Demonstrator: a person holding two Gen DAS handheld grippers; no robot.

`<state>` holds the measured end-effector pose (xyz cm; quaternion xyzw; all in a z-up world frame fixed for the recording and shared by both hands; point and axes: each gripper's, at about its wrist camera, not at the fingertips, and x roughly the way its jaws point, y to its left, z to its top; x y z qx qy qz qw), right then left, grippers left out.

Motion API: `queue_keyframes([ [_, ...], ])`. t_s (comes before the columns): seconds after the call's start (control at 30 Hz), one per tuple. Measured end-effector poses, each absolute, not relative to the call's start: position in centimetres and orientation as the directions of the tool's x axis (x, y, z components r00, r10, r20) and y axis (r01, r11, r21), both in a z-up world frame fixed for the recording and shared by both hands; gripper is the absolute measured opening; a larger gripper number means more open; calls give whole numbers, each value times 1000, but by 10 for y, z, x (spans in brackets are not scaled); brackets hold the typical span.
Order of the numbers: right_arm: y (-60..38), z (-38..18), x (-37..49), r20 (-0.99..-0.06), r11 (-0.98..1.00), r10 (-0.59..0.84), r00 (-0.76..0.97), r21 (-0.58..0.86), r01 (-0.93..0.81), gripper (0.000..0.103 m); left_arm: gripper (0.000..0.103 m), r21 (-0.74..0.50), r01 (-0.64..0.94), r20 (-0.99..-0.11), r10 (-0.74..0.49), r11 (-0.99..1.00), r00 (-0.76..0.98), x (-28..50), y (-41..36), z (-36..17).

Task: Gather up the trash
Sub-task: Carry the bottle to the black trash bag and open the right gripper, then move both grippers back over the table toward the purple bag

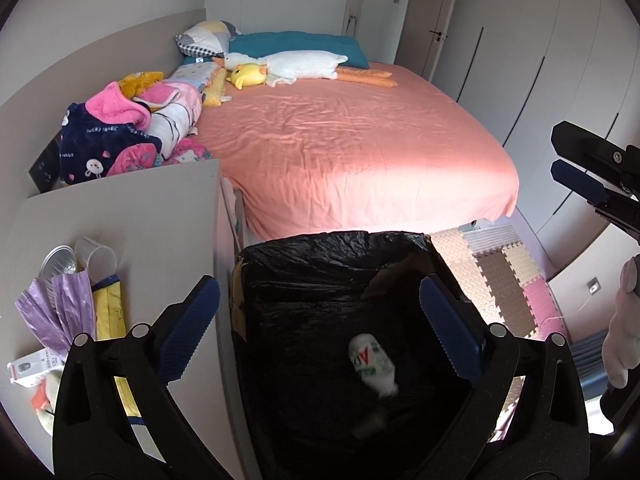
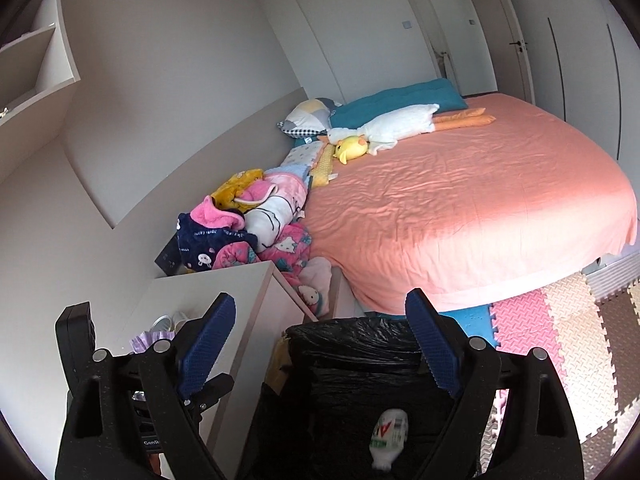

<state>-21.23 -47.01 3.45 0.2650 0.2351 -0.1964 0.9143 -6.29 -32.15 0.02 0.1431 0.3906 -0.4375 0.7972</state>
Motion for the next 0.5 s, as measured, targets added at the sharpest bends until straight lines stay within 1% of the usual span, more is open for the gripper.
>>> queue_keyframes([
  [0.5, -459, 27, -188, -553, 807, -160, 818, 404, 431, 89, 97, -136, 745, -756, -554, 653, 348, -50, -290, -3],
])
